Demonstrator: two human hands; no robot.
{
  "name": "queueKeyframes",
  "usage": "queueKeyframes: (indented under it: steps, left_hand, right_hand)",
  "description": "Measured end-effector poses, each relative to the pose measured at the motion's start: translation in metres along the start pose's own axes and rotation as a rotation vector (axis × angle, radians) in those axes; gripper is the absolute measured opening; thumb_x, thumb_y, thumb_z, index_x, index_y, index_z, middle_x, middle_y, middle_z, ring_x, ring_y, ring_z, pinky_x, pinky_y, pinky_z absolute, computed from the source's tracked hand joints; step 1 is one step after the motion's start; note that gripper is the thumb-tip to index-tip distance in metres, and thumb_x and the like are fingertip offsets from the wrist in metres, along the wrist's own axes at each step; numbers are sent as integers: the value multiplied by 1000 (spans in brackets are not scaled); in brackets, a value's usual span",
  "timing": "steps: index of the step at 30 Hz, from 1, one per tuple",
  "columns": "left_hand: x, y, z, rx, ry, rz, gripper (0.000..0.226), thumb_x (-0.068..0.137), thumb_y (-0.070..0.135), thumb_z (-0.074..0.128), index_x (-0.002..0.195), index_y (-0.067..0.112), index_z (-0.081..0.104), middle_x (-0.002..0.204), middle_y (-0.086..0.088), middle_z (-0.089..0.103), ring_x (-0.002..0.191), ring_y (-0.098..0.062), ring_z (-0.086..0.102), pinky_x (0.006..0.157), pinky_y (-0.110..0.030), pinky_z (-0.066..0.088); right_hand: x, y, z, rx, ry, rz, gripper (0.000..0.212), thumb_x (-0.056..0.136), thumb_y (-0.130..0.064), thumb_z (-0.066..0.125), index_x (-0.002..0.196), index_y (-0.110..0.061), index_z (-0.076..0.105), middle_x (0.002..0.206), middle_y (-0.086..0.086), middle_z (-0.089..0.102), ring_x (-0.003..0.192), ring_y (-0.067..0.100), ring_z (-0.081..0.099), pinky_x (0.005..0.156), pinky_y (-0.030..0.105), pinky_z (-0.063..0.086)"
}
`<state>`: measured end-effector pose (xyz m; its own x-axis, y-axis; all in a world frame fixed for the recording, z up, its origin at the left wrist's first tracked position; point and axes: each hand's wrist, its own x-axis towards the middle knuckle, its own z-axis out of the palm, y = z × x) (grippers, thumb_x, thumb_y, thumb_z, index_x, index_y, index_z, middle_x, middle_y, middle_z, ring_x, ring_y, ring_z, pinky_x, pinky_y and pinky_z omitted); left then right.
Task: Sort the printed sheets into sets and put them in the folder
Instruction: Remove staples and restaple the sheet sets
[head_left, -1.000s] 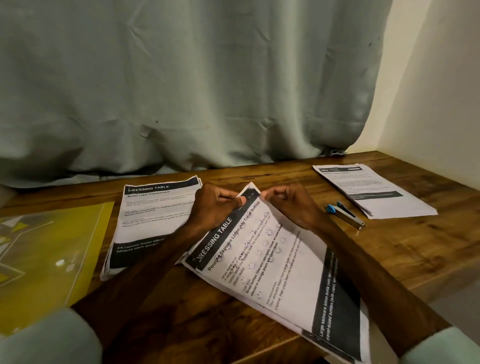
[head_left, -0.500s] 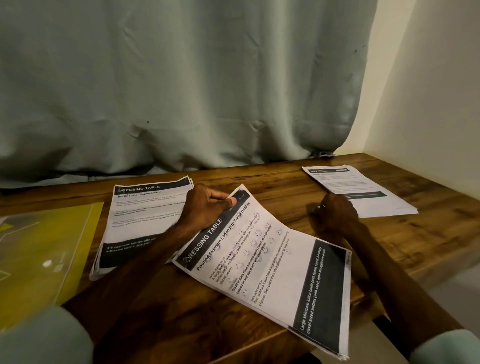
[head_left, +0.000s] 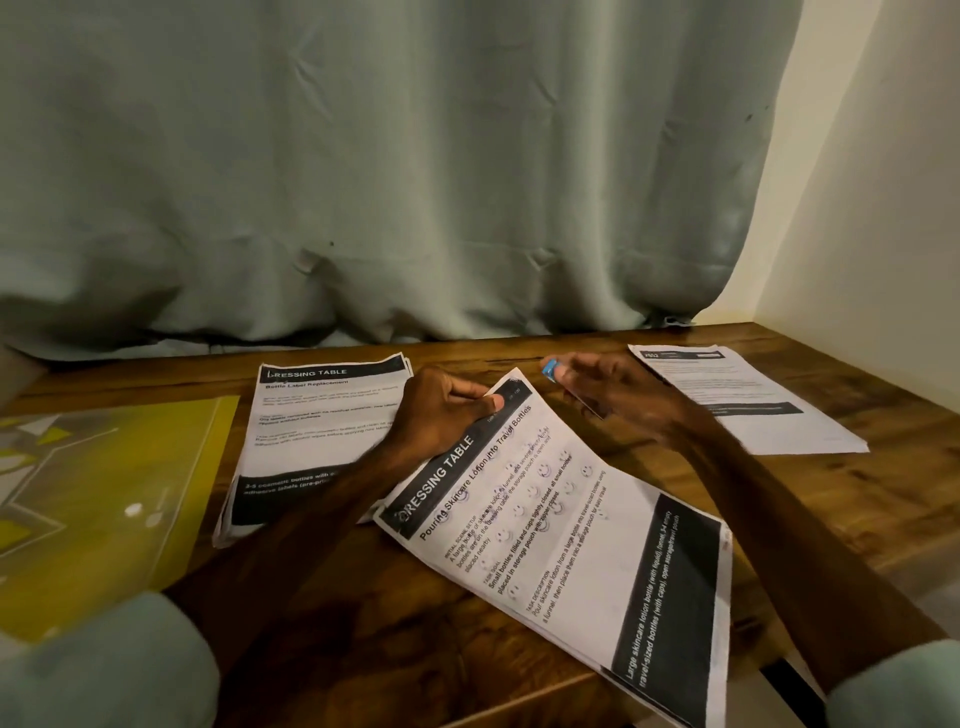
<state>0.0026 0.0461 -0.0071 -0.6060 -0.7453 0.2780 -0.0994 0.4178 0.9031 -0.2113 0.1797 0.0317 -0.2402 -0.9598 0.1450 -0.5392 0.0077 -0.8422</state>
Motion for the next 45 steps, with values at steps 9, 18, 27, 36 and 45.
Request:
queueKeyframes:
  steps: [9,18,27,36,45]
  left_hand:
    - [-4,9,2,94,3,183,15,90,19,77,104,15,80,90,10,77,72,-5,74,61,-17,56]
    - [-4,10,3,97,20,266,14,90,17,78,103,12,81,92,1,78,74,3,71,61,-11,50]
    - [-1,9,2,66,15,237,16,89,17,78,103,10,81,91,-3,79,70,0,72,60,-13,52]
    - [-2,9,3,49,12,245,15,88,15,79,102,8,80,90,-1,78,69,2,71,60,-12,51]
    - [-2,10,2,57,12,238,16,90,16,77,104,9,80,89,-1,79,68,-2,72,58,-13,51]
  right_hand:
    - [3,-23,5,-325,-187,-208,34,89,-20,76,117,-37,69,107,-36,70,107,-6,66,88,12,52]
    - [6,-26,5,-271,-183,-314,27,91,-9,74,117,-13,73,101,-24,75,95,-3,69,77,9,47]
    - [8,-18,6,-134,-128,-301,29,95,-10,68,124,-12,71,114,-10,76,109,8,69,89,15,50]
    - [5,-16,8,-137,-111,-337,30,94,-6,68,124,-7,71,112,-10,76,106,5,69,86,12,49]
    - [4,-20,13,-150,-79,-334,26,94,-9,69,119,-8,73,107,-7,77,103,8,70,85,17,51]
